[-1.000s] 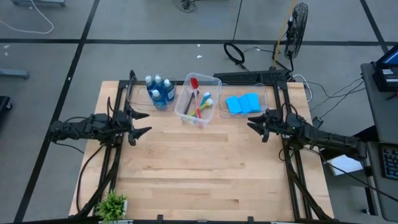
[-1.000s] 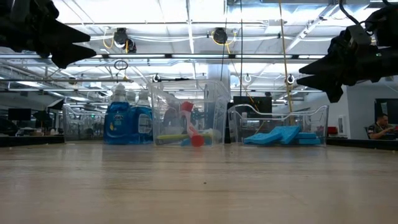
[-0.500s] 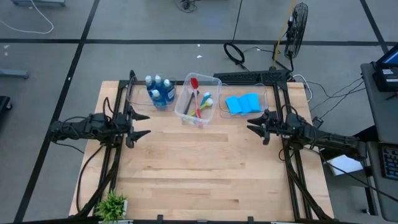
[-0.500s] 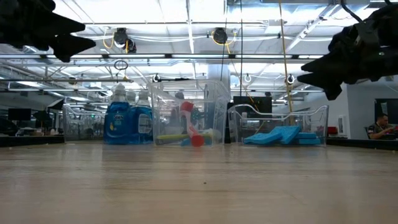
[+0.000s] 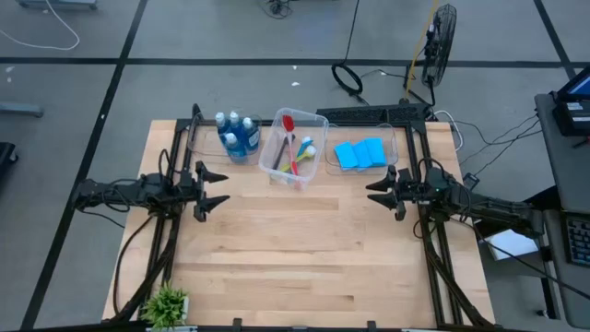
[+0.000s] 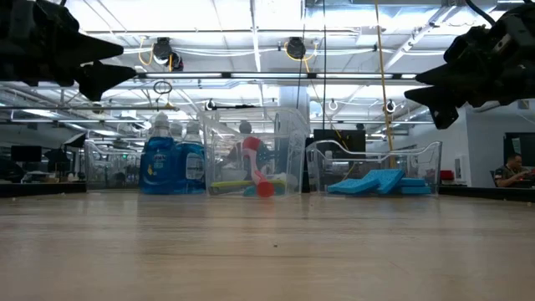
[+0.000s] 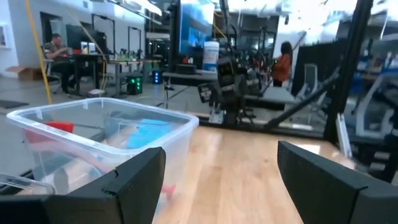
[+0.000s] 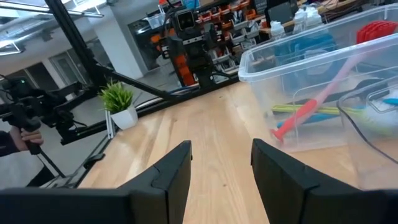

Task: Pick & Place Kitchen Sink Supplies
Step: Return to Home Position

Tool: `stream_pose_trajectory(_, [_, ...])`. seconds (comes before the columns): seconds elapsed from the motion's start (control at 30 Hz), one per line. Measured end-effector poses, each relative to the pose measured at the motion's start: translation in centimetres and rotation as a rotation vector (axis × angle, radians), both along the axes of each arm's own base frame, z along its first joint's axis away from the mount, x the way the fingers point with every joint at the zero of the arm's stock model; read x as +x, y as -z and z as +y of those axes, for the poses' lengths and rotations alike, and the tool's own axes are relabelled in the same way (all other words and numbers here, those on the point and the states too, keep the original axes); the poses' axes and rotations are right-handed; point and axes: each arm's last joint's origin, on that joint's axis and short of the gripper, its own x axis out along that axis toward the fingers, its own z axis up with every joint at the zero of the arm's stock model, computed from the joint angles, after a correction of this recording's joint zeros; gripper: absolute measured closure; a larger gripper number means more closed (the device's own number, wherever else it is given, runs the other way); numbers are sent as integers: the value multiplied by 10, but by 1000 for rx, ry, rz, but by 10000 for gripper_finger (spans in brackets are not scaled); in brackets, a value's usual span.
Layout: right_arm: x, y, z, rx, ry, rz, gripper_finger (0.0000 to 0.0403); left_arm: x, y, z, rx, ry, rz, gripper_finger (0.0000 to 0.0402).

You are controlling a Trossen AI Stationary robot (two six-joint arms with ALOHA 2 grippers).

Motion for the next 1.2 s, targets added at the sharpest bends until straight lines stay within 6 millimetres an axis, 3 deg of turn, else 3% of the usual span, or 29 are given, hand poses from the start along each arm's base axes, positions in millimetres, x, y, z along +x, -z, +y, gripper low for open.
stream_pose_trajectory(1.2, [0,0,0,0,6,-1,248,0,4,1,-39,-36,40,91])
